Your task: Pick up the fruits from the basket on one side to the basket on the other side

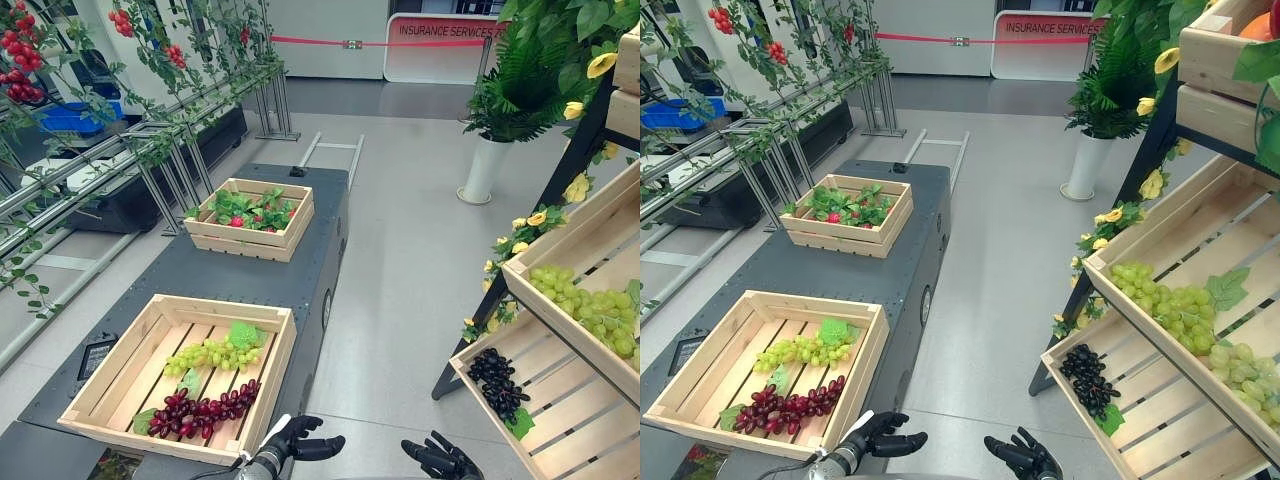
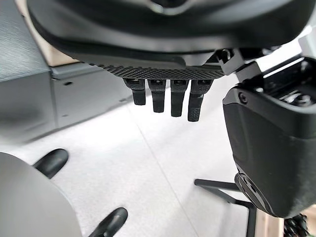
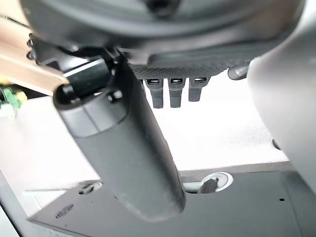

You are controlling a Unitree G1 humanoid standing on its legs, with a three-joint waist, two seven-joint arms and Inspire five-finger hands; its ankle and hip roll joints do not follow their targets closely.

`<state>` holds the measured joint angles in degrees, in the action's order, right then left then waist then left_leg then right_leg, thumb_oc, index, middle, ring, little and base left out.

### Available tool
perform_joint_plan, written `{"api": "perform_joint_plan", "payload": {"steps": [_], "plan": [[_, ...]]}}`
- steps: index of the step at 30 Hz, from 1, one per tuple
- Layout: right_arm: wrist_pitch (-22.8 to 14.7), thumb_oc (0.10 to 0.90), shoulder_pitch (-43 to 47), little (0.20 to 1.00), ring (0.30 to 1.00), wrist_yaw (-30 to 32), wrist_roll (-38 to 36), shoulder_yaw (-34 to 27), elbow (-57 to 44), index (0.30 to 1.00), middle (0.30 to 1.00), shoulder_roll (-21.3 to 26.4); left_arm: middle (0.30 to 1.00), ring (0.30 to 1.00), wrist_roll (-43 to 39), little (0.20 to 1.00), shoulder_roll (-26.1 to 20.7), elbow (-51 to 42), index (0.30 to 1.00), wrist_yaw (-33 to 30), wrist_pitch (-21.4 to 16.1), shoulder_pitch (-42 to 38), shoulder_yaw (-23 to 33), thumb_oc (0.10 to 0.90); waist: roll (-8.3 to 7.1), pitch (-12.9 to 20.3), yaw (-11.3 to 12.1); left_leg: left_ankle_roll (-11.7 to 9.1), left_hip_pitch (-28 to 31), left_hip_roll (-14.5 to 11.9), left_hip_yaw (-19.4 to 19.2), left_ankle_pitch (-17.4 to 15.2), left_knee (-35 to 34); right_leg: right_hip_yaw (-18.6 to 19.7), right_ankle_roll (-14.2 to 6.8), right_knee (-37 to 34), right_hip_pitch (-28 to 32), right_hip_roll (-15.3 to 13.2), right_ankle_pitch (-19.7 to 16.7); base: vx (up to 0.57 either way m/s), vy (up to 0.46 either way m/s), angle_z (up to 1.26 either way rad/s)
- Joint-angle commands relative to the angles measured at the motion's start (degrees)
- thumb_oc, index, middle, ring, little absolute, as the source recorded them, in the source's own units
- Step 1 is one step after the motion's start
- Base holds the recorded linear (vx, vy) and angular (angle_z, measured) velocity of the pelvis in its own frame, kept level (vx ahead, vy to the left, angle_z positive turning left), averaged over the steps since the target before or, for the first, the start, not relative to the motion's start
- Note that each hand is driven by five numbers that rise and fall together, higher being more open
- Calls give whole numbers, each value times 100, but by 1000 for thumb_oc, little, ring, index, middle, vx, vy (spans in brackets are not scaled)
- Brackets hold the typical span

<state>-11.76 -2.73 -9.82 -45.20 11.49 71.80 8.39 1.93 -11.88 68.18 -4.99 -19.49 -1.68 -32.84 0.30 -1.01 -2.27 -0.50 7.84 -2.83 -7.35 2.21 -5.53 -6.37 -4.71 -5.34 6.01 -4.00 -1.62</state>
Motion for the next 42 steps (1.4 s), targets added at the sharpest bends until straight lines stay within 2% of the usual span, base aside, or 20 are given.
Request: {"api": "perform_joint_plan", "payload": {"steps": [1, 6, 7, 8, 13, 16, 17, 20, 21, 22, 23, 24, 26, 27, 29, 31, 32, 36, 39, 42], "plan": [[-451, 800, 631, 900, 900, 169, 44, -131, 170, 900, 900, 19, 900, 900, 117, 900, 188, 30, 900, -650, -929, -547, 56, 800, 102, -340, -80, 87, 35, 196, 250, -526, 53, -102, 165, 34, 238, 74, 273, -29, 32, -3], [-438, 800, 686, 900, 900, 327, 233, -37, 112, 900, 900, 82, 900, 900, 226, 900, 29, -323, 900, -1727, -1660, -646, 190, 800, 147, -398, -16, 85, -14, 247, 313, -517, 53, -166, 158, 34, 223, 37, 265, -10, 9, 0], [-405, 800, 705, 900, 900, 420, 246, 28, 2, 900, 900, 131, 900, 900, 164, 900, -153, -797, 900, -2076, -1981, -668, 435, 800, 162, -449, 43, 89, -47, 274, 358, -512, 53, -213, 169, 34, 210, 19, 261, -58, 50, 3], [-384, 800, 702, 900, 900, 499, 272, 57, -54, 900, 900, 145, 900, 900, 268, 900, -226, -1025, 900, -2312, -2109, -657, 569, 800, 165, -469, 75, 93, -67, 283, 380, -508, 53, -233, 176, 34, 200, 11, 255, -72, 64, 6], [-275, 800, 685, 900, 900, 522, 466, 9, -141, 900, 900, 321, 900, 900, 918, 900, -788, -2340, 900, -2997, -2217, -602, 1332, 800, 185, -527, 259, 88, -146, 326, 559, -474, 53, -351, 214, 34, 181, -12, 241, -43, 73, 9], [-220, 800, 672, 900, 900, 453, 580, -23, -118, 900, 900, 443, 900, 900, 1499, 900, -1227, -2756, 900, -3119, -2003, -684, 1650, 800, 173, -512, 334, 76, -146, 346, 650, -457, 53, -418, 222, 34, 207, -27, 241, -9, 66, 20], [-229, 800, 648, 900, 900, 400, 581, -30, -94, 900, 900, 514, 900, 900, 1561, 900, -1556, -2832, 900, -3065, -1909, -780, 1766, 800, 175, -479, 352, 74, -155, 361, 679, -451, 53, -453, 211, 34, 207, -40, 239, -7, 64, 11], [-235, 800, 609, 900, 900, 260, 555, -54, -50, 900, 900, 579, 900, 900, 1570, 900, -1952, -2869, 900, -3035, -1733, -908, 1953, 800, 191, -433, 365, 80, -160, 384, 708, -444, 53, -486, 186, 34, 214, -68, 236, 12, 64, 7], [-278, 800, 566, 900, 900, 177, 622, -65, -42, 900, 900, 601, 900, 900, 1389, 900, -2212, -2773, 900, -2861, -1595, -987, 2108, 800, 213, -396, 363, 82, -161, 394, 709, -440, 53, -495, 161, 34, 214, -89, 231, 21, 58, 6], [-278, 800, 566, 900, 900, 177, 622, -65, -41, 900, 900, 600, 900, 900, 1385, 900, -2214, -2775, 900, -2857, -1593, -986, 2109, 800, 212, -396, 362, 82, -162, 395, 710, -440, 53, -496, 161, 34, 214, -89, 231, 38, 94, 6], [-244, 800, 532, 900, 900, 15, 605, -43, -81, 900, 900, 606, 900, 900, 1090, 900, -2408, -2627, 900, -2372, -1318, -1059, 2184, 800, 232, -375, 354, 88, -165, 407, 707, -419, 53, -487, 136, 34, 213, -105, 212, 25, 69, 3], [-194, 800, 521, 900, 900, -133, 543, -30, -102, 900, 900, 607, 900, 900, 1213, 900, -2521, -2581, 900, -2275, -1224, -1101, 2204, 800, 241, -368, 354, 88, -176, 412, 693, -404, 53, -494, 122, 34, 205, -117, 197, 25, 72, 3], [-168, 800, 514, 900, 900, -240, 522, -22, -106, 900, 900, 618, 900, 900, 1286, 900, -2626, -2545, 900, -2251, -1108, -1134, 2211, 800, 252, -368, 355, 87, -183, 417, 686, -394, 53, -501, 112, 34, 201, -128, 188, 18, 56, 2], [-179, 800, 477, 900, 900, -474, 581, 18, -122, 900, 900, 642, 900, 900, 1122, 900, -2786, -2347, 900, -2161, -846, -1233, 2222, 800, 281, -383, 336, 95, -197, 434, 693, -374, 53, -518, 87, 34, 195, -152, 170, 45, 103, 1], [-155, 800, 459, 900, 900, -616, 587, 51, -140, 900, 900, 667, 900, 900, 973, 900, -2846, -2229, 900, -2122, -706, -1288, 2273, 800, 295, -399, 320, 101, -196, 443, 686, -373, 53, -526, 80, 34, 197, -160, 172, 53, 107, 2], [-83, 800, 456, 900, 900, -750, 537, 112, -210, 900, 900, 738, 900, 900, 1192, 900, -2979, -2077, 900, -2178, -460, -1386, 2283, 800, 319, -444, 299, 106, -204, 447, 682, -366, 53, -529, 86, 38, 198, -161, 177, 50, 139, 2], [-26, 800, 499, 900, 900, -869, 432, 126, -276, 900, 900, 810, 900, 900, 1416, 900, -3035, -1988, 900, -2333, -248, -1463, 2219, 800, 344, -518, 294, 108, -248, 432, 708, -327, 53, -540, 111, 204, 95, -156, 237, 26, 148, 4], [57, 800, 634, 900, 900, -1180, 175, 172, -338, 900, 900, 988, 900, 900, 1741, 900, -3194, -1839, 900, -2791, 189, -1739, 2066, 800, 339, -818, 309, 115, -382, 352, 730, -235, 117, -530, 208, 746, -258, -136, 464, -11, 124, 13], [2, 800, 861, 900, 900, -1261, 81, 285, -394, 900, 900, 1121, 900, 900, 1823, 900, -3381, -1775, 900, -3029, 375, -2035, 2009, 800, 288, -1149, 351, 98, -688, 308, 740, -251, 407, -531, 265, 910, -507, -140, 491, -138, 51, 4], [-61, 800, 1191, 900, 900, -1452, -322, 426, -515, 900, 900, 1197, 900, 900, 2295, 900, -3613, -1685, 900, -3260, 593, -2531, 1737, 800, 245, -1538, 398, 76, -1078, 304, 788, -205, 611, -569, 324, 1153, -850, -87, 551, -196, 18, 8]]}}
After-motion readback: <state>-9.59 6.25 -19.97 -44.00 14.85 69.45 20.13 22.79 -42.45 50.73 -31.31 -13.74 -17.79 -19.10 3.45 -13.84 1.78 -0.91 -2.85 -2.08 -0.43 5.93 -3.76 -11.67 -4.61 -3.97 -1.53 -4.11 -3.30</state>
